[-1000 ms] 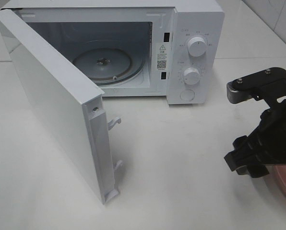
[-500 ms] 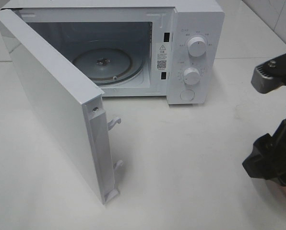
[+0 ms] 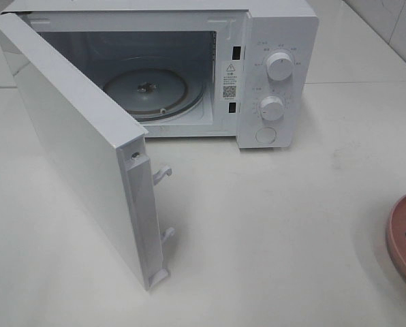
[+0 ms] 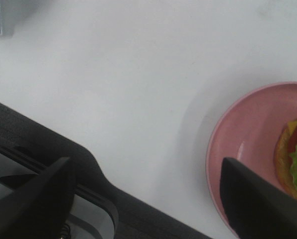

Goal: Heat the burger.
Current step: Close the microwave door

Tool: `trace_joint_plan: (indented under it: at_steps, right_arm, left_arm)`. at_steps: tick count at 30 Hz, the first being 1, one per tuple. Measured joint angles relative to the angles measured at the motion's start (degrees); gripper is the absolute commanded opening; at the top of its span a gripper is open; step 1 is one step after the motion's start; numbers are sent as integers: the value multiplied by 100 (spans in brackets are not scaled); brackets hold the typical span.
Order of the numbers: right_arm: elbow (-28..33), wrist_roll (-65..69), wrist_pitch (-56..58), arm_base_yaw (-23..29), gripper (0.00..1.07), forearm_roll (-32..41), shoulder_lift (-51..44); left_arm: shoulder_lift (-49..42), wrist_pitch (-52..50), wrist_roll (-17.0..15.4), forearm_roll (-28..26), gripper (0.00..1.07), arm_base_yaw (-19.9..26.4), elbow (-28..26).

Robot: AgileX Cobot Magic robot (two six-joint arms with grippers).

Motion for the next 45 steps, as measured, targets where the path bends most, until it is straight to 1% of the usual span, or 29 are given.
trace_joint_plan:
  at_steps: [1, 2, 3, 4, 5, 7, 8, 10, 11, 13, 14, 15, 16, 18, 19, 20, 21, 23, 24, 25, 32, 45]
  right_arm:
    - [0, 6, 126, -195, 76, 69, -178]
    - [0, -29, 166, -498, 76, 178, -378]
    - [0, -29, 166, -498, 76, 178, -378]
    - [0, -74, 178, -665, 76, 246, -498]
    - [0, -74, 178, -665, 76, 246, -498]
    - [0, -395, 206, -1215, 76, 493, -1054]
    - [0, -395, 206, -1215, 76, 493, -1054]
    - [63, -493, 229, -1541, 76, 607, -1530]
    - [63, -493, 229, -1541, 76, 607, -1530]
    - [275, -493, 269, -1811, 76, 636, -2028]
    - [275, -493, 269, -1811, 76, 636, -2028]
    - [453, -481, 309, -1965, 76, 636, -2349]
    - [453, -481, 309, -1965, 76, 636, -2349]
    - [670, -453, 378, -2223, 76, 642, -2848]
    - [670, -453, 378, -2223, 76, 642, -2848]
    - [699, -453, 378, -2389, 76, 647, -3100]
    - [699, -453, 378, -2389, 76, 647, -3100]
    - [705, -430, 361, -2561, 76, 676, -3421]
    - [705, -430, 361, -2561, 76, 676, -3421]
    - [745, -332, 332, -2613, 76, 699, -3621]
    - [773, -292, 292, -2653, 76, 716, -4177]
    - [773, -292, 269, -2710, 76, 722, -4246]
  left_arm:
    - [0, 0, 0, 0, 100, 0, 0]
    - [0, 0, 0, 0, 100, 0, 0]
    - [0, 0, 0, 0, 100, 0, 0]
    - [0, 0, 0, 0, 100, 0, 0]
    - [0, 0, 0, 0, 100, 0, 0]
    - [0, 0, 0, 0, 100, 0, 0]
    - [0, 0, 0, 0, 100, 0, 0]
    - [0, 0, 0, 0, 100, 0, 0]
    - [0, 0, 0, 0, 100, 0, 0]
    - [0, 0, 0, 6, 100, 0, 0]
    - [0, 0, 0, 6, 100, 0, 0]
    - [0, 0, 0, 6, 100, 0, 0]
    - [0, 0, 0, 6, 100, 0, 0]
    - [0, 0, 0, 6, 100, 0, 0]
    - [0, 0, 0, 6, 100, 0, 0]
    - [0, 0, 0, 6, 100, 0, 0]
    - [0, 0, 0, 6, 100, 0, 0]
    - [0, 0, 0, 6, 100, 0, 0]
    - [0, 0, 0, 6, 100, 0, 0]
    - [0, 0, 0, 6, 100, 0, 0]
    - [0, 0, 0, 6, 100, 0, 0]
    - [0, 0, 0, 6, 100, 0, 0]
